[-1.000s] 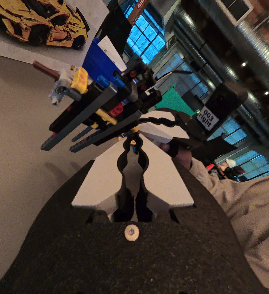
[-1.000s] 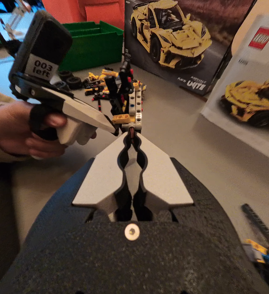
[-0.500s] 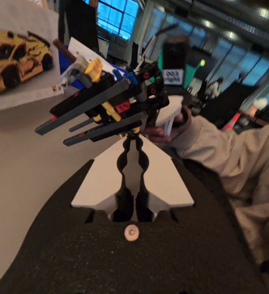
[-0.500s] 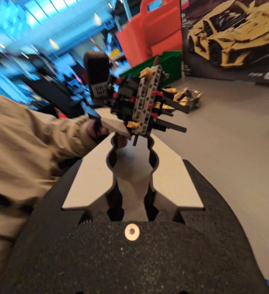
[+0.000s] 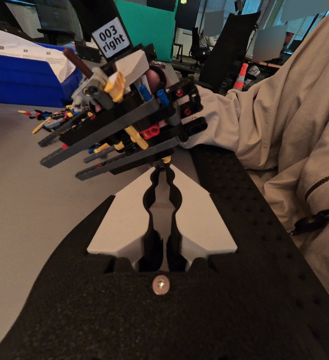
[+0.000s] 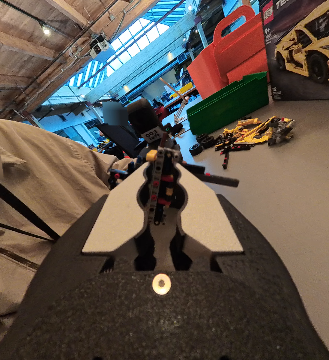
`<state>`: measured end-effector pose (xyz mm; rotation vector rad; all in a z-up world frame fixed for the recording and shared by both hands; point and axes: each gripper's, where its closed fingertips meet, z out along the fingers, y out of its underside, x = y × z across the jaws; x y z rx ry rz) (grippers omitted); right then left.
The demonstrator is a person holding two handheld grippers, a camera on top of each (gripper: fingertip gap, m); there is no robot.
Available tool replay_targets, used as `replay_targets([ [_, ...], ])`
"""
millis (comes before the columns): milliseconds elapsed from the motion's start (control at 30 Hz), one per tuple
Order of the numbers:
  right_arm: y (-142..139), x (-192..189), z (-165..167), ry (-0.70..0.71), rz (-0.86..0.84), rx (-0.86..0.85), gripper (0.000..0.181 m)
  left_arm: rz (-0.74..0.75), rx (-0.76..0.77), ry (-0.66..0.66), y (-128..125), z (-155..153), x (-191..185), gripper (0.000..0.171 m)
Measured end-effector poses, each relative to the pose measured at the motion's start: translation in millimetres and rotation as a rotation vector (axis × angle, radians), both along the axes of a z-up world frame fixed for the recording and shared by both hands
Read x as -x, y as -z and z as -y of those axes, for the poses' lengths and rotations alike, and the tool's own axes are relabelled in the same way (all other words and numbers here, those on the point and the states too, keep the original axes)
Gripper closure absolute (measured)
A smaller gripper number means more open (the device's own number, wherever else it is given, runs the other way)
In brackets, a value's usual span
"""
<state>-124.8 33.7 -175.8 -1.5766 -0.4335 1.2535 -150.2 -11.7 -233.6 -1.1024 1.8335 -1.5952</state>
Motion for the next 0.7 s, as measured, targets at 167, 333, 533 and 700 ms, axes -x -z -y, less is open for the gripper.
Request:
replay_targets([
  [167, 6, 5, -1, -0.001, 0.036, 0.002, 0.157, -0.026, -0.008, 0.005, 4, -1, 1, 0.165],
  [333, -6, 13, 12, -0.176, -0.182, 0.122, 0.143, -0.034, -0.04, -0.001, 8, -1, 0, 0.165],
  [533, 2, 11, 3, -0.179, -0.216, 0.23, 0.161, -0.051, -0.091, -0.027, 14, -5, 0, 0.165],
  [700, 8, 13, 3, -0.149, -0.126, 0.201, 0.163, -0.079, -0.16, -0.063, 22, -10, -1, 0.166],
])
